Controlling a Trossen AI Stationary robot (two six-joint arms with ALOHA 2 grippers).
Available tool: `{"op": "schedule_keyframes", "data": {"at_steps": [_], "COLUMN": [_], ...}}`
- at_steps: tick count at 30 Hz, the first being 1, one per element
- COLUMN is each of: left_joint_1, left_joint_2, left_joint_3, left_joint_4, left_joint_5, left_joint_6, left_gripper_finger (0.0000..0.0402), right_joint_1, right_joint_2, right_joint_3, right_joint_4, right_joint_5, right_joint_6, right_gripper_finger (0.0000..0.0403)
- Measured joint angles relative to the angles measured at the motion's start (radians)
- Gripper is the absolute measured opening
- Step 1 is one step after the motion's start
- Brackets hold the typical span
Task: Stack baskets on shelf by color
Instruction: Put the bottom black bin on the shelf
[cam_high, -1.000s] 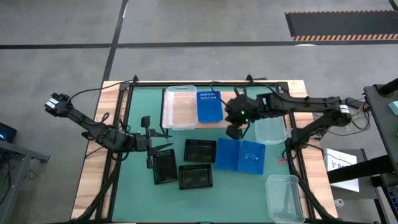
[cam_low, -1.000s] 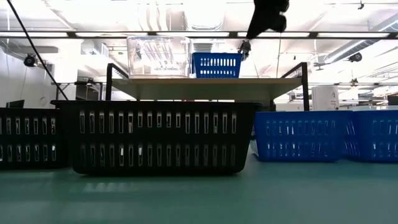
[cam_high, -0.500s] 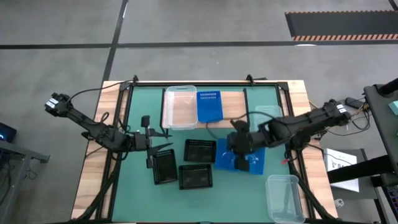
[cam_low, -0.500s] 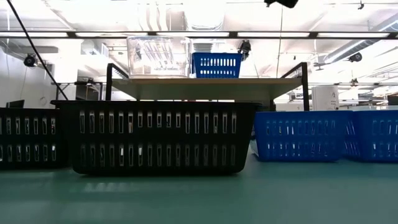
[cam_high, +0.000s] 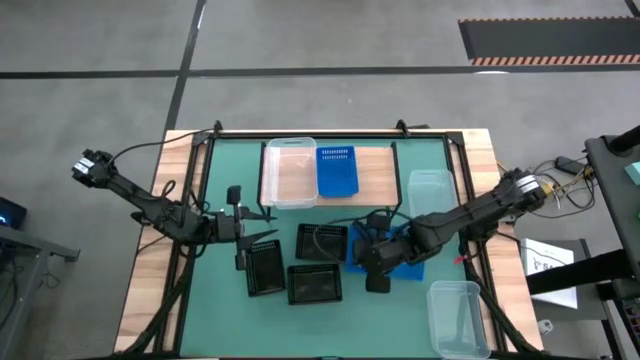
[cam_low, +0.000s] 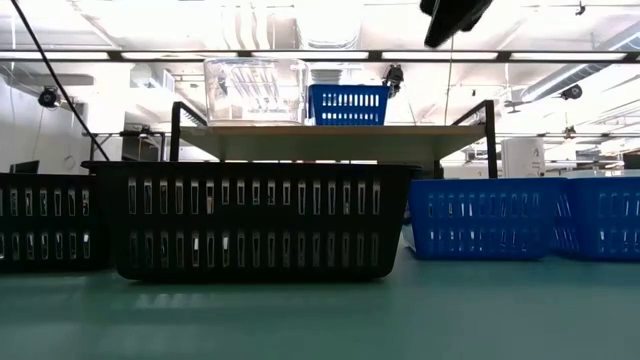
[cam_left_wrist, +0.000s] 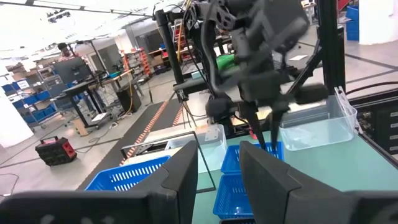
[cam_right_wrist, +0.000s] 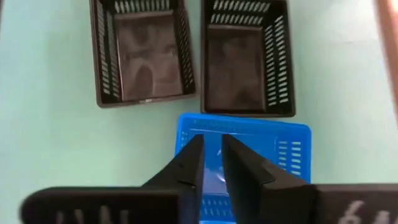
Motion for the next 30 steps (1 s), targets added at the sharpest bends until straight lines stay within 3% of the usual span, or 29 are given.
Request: {"op": "schedule_keyframes", "data": {"at_steps": [4,8,16,23,30], "left_joint_1": [0.000,0.000,-0.001,-0.001,-0.001], "left_joint_2": [0.000,0.000,0.000,0.000,0.000], "left_joint_3": [0.000,0.000,0.000,0.000,0.000], "left_joint_4": [0.000,0.000,-0.001,-0.001,-0.002], "left_joint_5": [0.000,0.000,0.000,0.000,0.000], "left_joint_6": [0.000,0.000,0.001,0.002,0.002], "left_gripper_finger": [0.0102,0.0102,0.0102,0.0102,0.0102], "right_joint_1": [0.012,0.025,0.043,0.042,0.033], "right_joint_2": [0.055,0.109,0.202,0.266,0.327], "right_joint_3": [0.000,0.000,-0.001,-0.001,-0.001], "right_joint_4": [0.036,0.076,0.100,0.187,0.240], "right_joint_5": [-0.005,-0.006,-0.007,-0.050,-0.068], "right_joint_6": [-0.177,-0.454,-0.901,-1.107,-1.195], "right_gripper_finger": [0.0093,0.0124,0.0148,0.0141,0.0127]}}
